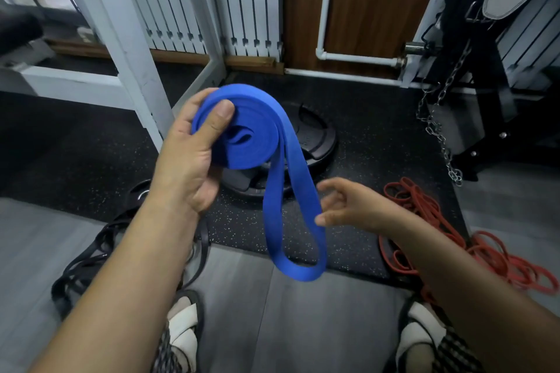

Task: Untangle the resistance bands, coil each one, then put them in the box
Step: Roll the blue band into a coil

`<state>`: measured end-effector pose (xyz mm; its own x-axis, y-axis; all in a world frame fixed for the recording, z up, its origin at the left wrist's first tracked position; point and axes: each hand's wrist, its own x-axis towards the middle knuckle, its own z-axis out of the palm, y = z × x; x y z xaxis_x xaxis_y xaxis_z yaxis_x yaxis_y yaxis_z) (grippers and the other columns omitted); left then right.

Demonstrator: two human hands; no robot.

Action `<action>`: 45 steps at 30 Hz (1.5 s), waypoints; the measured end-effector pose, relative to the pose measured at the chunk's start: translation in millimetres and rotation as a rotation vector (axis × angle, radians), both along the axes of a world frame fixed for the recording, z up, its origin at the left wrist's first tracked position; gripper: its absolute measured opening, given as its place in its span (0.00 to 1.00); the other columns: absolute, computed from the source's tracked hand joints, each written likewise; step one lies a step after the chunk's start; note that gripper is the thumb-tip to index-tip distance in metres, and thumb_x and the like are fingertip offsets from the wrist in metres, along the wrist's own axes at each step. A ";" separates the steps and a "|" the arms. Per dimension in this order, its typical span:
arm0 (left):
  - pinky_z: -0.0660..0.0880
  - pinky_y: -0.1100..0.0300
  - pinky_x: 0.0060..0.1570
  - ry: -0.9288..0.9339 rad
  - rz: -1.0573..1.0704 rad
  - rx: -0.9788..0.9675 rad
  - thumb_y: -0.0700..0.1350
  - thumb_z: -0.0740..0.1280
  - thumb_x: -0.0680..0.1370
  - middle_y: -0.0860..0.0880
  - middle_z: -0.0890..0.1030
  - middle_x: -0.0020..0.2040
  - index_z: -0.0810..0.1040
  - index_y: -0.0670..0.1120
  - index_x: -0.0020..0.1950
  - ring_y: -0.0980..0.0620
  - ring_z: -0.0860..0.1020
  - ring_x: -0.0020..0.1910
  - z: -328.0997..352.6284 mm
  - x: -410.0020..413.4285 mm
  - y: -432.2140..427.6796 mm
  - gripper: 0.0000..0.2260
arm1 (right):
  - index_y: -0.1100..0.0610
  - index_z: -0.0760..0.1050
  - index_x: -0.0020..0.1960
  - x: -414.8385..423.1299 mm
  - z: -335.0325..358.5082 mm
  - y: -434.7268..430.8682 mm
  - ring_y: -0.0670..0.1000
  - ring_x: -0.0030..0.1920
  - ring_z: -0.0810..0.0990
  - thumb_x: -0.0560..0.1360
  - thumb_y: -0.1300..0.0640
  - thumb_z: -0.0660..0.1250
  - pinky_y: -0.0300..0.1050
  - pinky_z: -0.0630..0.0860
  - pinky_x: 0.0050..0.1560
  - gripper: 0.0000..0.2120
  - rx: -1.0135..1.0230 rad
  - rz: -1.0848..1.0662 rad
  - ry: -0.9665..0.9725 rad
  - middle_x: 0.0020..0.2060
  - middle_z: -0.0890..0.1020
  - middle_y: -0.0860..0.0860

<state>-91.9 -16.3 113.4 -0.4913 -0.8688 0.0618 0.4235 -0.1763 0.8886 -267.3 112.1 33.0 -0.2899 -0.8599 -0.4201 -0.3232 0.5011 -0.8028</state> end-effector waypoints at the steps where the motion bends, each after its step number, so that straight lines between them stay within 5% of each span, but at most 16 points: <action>1: 0.78 0.61 0.41 0.028 0.009 0.035 0.45 0.68 0.66 0.55 0.82 0.37 0.76 0.50 0.46 0.57 0.80 0.38 1.3 2.8 -2.1 0.10 | 0.54 0.70 0.62 -2.7 -8.1 0.6 0.48 0.46 0.79 0.68 0.60 0.74 0.48 0.76 0.53 0.25 0.059 0.016 0.122 0.43 0.79 0.47; 3: 0.78 0.56 0.46 0.070 0.032 0.070 0.45 0.68 0.68 0.53 0.82 0.39 0.76 0.50 0.47 0.55 0.80 0.41 3.4 7.0 -5.8 0.09 | 0.54 0.74 0.58 -4.0 -22.3 0.5 0.49 0.45 0.78 0.70 0.58 0.72 0.48 0.77 0.50 0.18 0.119 0.003 0.270 0.40 0.78 0.46; 9: 0.79 0.56 0.44 0.137 0.011 0.031 0.46 0.70 0.64 0.52 0.82 0.39 0.75 0.48 0.50 0.54 0.80 0.42 18.1 12.8 -3.6 0.15 | 0.47 0.54 0.74 21.4 -31.4 -10.0 0.50 0.67 0.67 0.69 0.54 0.74 0.49 0.71 0.63 0.41 0.000 -0.029 0.247 0.69 0.63 0.49; 14: 0.78 0.56 0.48 0.216 -0.069 0.046 0.48 0.70 0.61 0.50 0.81 0.42 0.75 0.45 0.54 0.53 0.80 0.44 28.9 14.1 2.2 0.22 | 0.40 0.70 0.60 33.0 -42.7 -37.5 0.51 0.59 0.75 0.61 0.40 0.68 0.56 0.75 0.58 0.27 -0.115 -0.055 0.121 0.60 0.75 0.47; 17: 0.78 0.54 0.51 0.241 -0.047 0.087 0.48 0.71 0.61 0.47 0.80 0.45 0.74 0.44 0.57 0.51 0.80 0.46 28.7 21.1 -2.7 0.25 | 0.51 0.76 0.50 43.6 -51.7 -47.6 0.51 0.49 0.79 0.73 0.52 0.66 0.54 0.75 0.54 0.06 -0.074 -0.019 0.153 0.49 0.81 0.53; 22: 0.79 0.57 0.44 0.175 0.166 0.109 0.45 0.68 0.70 0.50 0.81 0.41 0.76 0.47 0.50 0.53 0.81 0.43 13.4 37.9 -25.2 0.10 | 0.60 0.77 0.47 44.5 -55.3 -43.7 0.47 0.38 0.78 0.77 0.58 0.63 0.35 0.73 0.37 0.06 -0.028 -0.185 -0.109 0.40 0.81 0.52; 25: 0.78 0.61 0.39 0.129 0.315 0.111 0.41 0.66 0.75 0.53 0.82 0.36 0.75 0.48 0.47 0.56 0.81 0.38 3.4 53.0 -43.3 0.03 | 0.59 0.77 0.43 29.7 -51.8 -32.9 0.49 0.37 0.79 0.77 0.55 0.64 0.40 0.73 0.38 0.08 -0.042 -0.268 -0.201 0.36 0.82 0.51; 31: 0.79 0.61 0.39 0.039 0.512 0.159 0.42 0.69 0.74 0.56 0.82 0.32 0.75 0.49 0.44 0.59 0.81 0.36 -10.9 83.6 -68.1 0.04 | 0.60 0.76 0.40 6.8 -30.8 -9.1 0.47 0.27 0.75 0.72 0.52 0.66 0.42 0.74 0.38 0.11 -0.117 -0.342 -0.362 0.26 0.76 0.50; 34: 0.80 0.60 0.40 0.042 0.511 0.172 0.42 0.69 0.73 0.56 0.83 0.34 0.75 0.48 0.45 0.58 0.82 0.37 -16.3 88.6 -73.1 0.04 | 0.58 0.73 0.47 3.7 -13.0 3.1 0.47 0.31 0.75 0.66 0.55 0.72 0.37 0.73 0.33 0.13 -0.088 -0.130 -0.206 0.31 0.76 0.49; 36: 0.80 0.58 0.42 0.039 0.510 0.175 0.42 0.70 0.73 0.55 0.83 0.34 0.75 0.48 0.46 0.57 0.82 0.38 -18.3 87.4 -73.8 0.05 | 0.53 0.70 0.52 2.0 -10.0 9.2 0.48 0.39 0.76 0.66 0.59 0.75 0.42 0.74 0.39 0.19 0.031 0.036 0.135 0.40 0.78 0.50; 40: 0.79 0.53 0.48 0.020 0.512 0.192 0.46 0.71 0.72 0.54 0.83 0.44 0.76 0.49 0.49 0.55 0.82 0.44 -20.7 83.1 -74.9 0.07 | 0.48 0.63 0.43 -9.8 -15.3 21.7 0.52 0.45 0.72 0.70 0.65 0.66 0.46 0.69 0.44 0.16 0.026 0.011 0.556 0.45 0.71 0.50; 43: 0.78 0.52 0.50 0.002 0.511 0.185 0.48 0.71 0.72 0.51 0.81 0.54 0.76 0.48 0.54 0.53 0.81 0.52 -21.5 79.1 -75.4 0.13 | 0.53 0.67 0.46 -27.2 -19.2 35.1 0.53 0.45 0.73 0.72 0.65 0.64 0.45 0.68 0.42 0.10 -0.012 -0.181 0.562 0.44 0.73 0.51; 45: 0.78 0.53 0.49 0.010 0.490 0.167 0.48 0.71 0.72 0.49 0.81 0.56 0.76 0.48 0.55 0.53 0.81 0.53 -22.0 72.4 -74.9 0.13 | 0.57 0.69 0.47 -34.8 -20.4 42.3 0.55 0.43 0.76 0.75 0.62 0.64 0.45 0.70 0.40 0.04 -0.051 -0.404 0.281 0.40 0.77 0.52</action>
